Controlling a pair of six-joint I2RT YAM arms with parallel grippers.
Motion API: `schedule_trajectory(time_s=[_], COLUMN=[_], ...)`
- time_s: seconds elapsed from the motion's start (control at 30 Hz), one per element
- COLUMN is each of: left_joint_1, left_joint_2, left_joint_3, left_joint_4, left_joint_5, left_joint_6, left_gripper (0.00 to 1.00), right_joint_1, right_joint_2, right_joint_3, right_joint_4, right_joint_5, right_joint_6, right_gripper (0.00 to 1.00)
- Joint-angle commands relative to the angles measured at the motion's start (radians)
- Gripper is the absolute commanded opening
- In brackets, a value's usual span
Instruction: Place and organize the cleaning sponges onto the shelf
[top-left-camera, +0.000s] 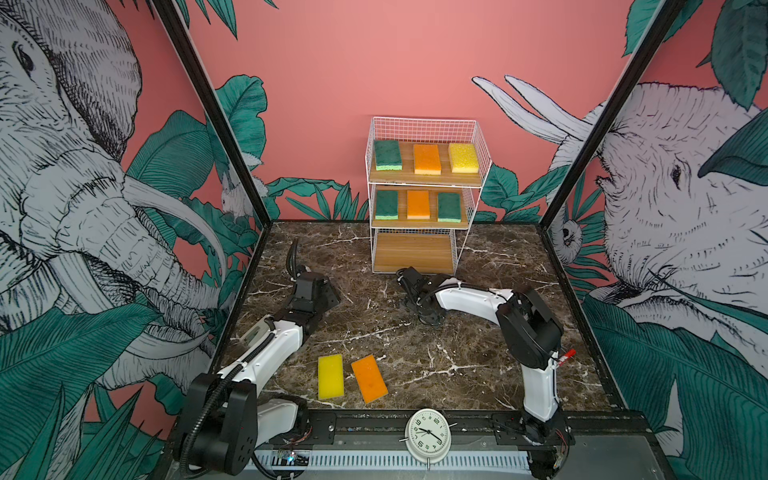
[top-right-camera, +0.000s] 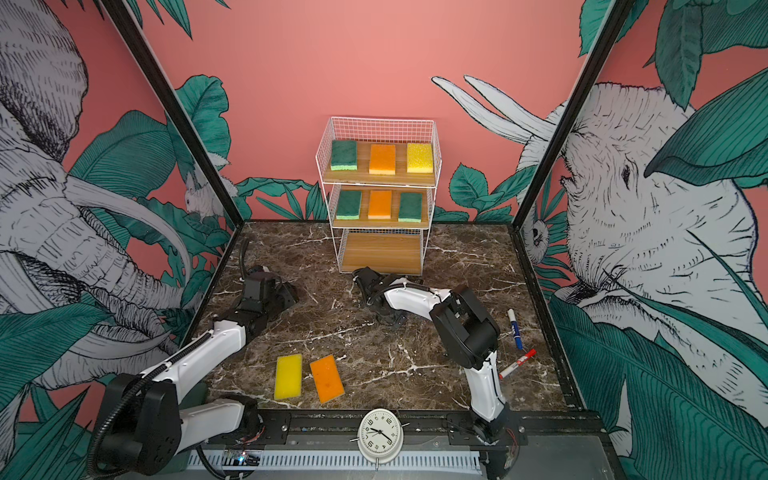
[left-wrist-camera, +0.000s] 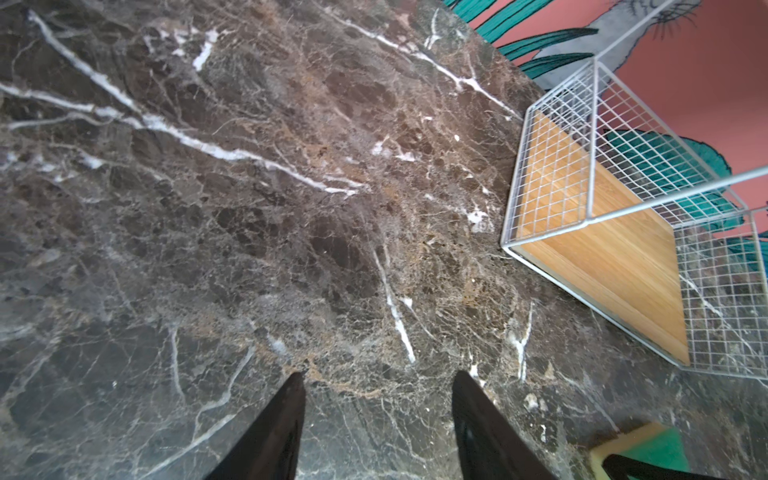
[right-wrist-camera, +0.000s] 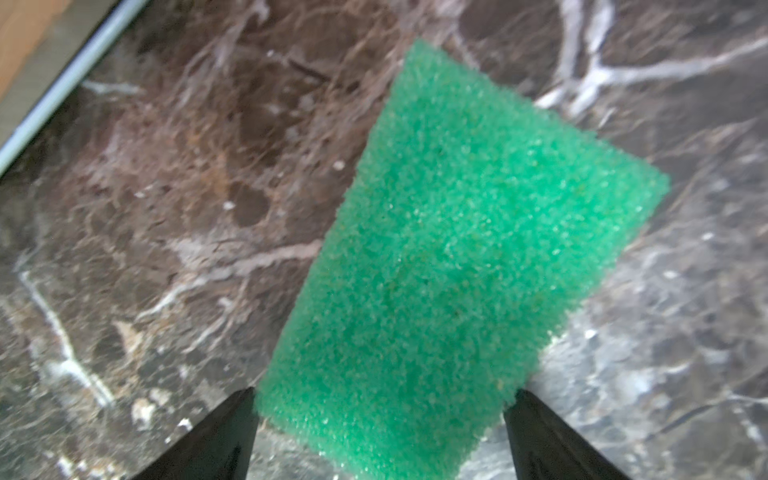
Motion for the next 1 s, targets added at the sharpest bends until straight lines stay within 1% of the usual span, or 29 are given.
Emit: schedule_trajectory(time_s=[0.0,0.1,0.2,0.3,0.37,0.5,0.6,0.83,0.97], left_joint_1=[0.015,0.023,0.026,0.028,0.028,0.028,0.028,0.028,0.028], left_joint_2=[-0.010,-0.011,-0.015,-0.024,-0.030,-0.037,-0.039,-0.072,-0.096], left_joint_3=[-0.038,-0.042,-0.045,-0.047,-0.048,-0.051,-0.051,-0.054,-0.049], left_joint_4=[0.030,0.037,0.035,0.035,0.036,0.037,0.036,0.012,-0.015], left_joint_5=[0.023,0.036,0.044,0.045,0.045,0.051,0.059,0.064,0.062], left_joint_6=[-0.044,-0.052,-0.053,-0.055,-0.058,-0.067,-0.076,-0.089,-0.087], left_gripper=[0.58,0.58,0.58,0.58,0.58,0.57,0.57,0.56,0.56], right_joint_1=[-0.026,-0.033,-0.033,-0.034,-0.035,-0.034,-0.034,-0.035,-0.034], right_joint_2=[0.051,0.063,0.050,0.016,-0.023,-0.102,-0.153,-0.211,-0.267], right_joint_3=[0.011,0.037,0.031,-0.009,-0.046,-0.160,-0.229,-0.284,-0.339], right_joint_4=[-0.105,-0.134,-0.148,-0.157,-0.157,-0.141,-0.076,-0.104,-0.120], right_joint_5=[-0.027,-0.040,-0.041,-0.039,-0.025,-0.004,-0.013,0.013,0.049], right_joint_6=[-0.008,-0.055,-0.084,-0.088,-0.117,-0.131,-0.203,-0.311,-0.306], right_gripper=[0.94,0.88,0.85,0.85,0.85,0.86,0.86,0.86,0.86])
